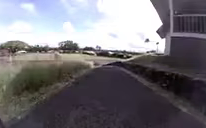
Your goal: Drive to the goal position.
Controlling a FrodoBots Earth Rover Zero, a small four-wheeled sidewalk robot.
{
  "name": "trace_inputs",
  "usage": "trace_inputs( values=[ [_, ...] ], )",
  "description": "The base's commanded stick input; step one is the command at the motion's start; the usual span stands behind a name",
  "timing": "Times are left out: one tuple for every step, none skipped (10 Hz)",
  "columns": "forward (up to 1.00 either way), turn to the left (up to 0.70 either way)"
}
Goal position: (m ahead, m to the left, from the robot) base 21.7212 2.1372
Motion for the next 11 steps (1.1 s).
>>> trace_inputs(
  values=[
    [0.85, 0.00],
    [0.85, 0.00],
    [0.85, -0.19],
    [0.85, -0.33],
    [0.85, -0.34],
    [0.85, 0.00],
    [0.85, 0.00],
    [0.85, 0.00],
    [0.85, 0.00],
    [0.85, 0.00],
    [0.85, 0.00]
  ],
)
